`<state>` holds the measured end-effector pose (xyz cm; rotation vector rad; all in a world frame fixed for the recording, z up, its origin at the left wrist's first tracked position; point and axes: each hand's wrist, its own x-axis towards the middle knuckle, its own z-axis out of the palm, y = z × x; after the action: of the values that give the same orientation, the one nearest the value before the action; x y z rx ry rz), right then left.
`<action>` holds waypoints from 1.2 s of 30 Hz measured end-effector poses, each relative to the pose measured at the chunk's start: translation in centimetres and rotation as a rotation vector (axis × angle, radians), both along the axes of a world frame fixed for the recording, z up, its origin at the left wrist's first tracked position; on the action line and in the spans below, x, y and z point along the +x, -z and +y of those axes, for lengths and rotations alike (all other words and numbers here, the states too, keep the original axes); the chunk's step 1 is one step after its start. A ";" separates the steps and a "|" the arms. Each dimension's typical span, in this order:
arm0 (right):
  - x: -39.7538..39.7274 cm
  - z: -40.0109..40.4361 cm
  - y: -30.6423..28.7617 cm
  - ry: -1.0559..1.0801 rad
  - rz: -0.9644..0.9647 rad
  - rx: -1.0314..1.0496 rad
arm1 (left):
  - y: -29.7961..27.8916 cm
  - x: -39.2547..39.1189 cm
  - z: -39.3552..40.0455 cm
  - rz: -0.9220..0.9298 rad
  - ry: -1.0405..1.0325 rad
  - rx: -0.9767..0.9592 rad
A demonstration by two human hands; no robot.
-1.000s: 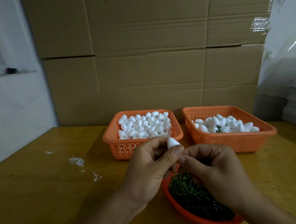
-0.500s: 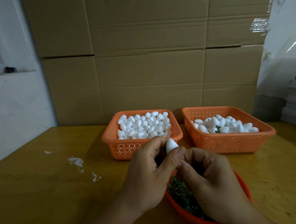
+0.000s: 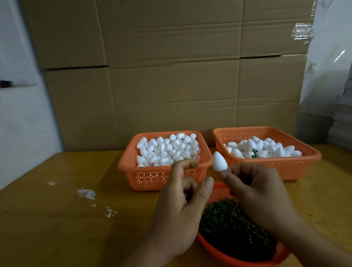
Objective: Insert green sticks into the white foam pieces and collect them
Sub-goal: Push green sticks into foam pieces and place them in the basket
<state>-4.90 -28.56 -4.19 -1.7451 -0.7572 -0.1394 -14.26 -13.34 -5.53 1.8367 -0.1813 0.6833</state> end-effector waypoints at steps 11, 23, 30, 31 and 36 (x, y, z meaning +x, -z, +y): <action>13.4 -3.1 -0.7 0.631 -0.079 -0.452 | 1.0 0.4 0.2 0.022 -0.028 0.163; 17.2 -1.8 -3.3 0.815 0.063 -0.721 | 0.6 0.0 -0.1 0.035 -0.047 0.266; 17.0 -1.6 -3.7 0.800 0.093 -0.729 | 0.7 0.0 0.1 0.016 -0.051 0.313; 17.0 -1.7 -3.7 0.803 0.088 -0.704 | 0.7 0.0 0.1 0.008 -0.046 0.313; 15.7 -2.2 -3.3 0.738 -0.018 -0.562 | 1.0 0.3 0.3 -0.026 -0.075 0.317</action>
<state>10.81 -30.80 -0.86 -2.5030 -0.1206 -0.4739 -13.95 -13.08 -6.55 2.1464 -0.2502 0.7647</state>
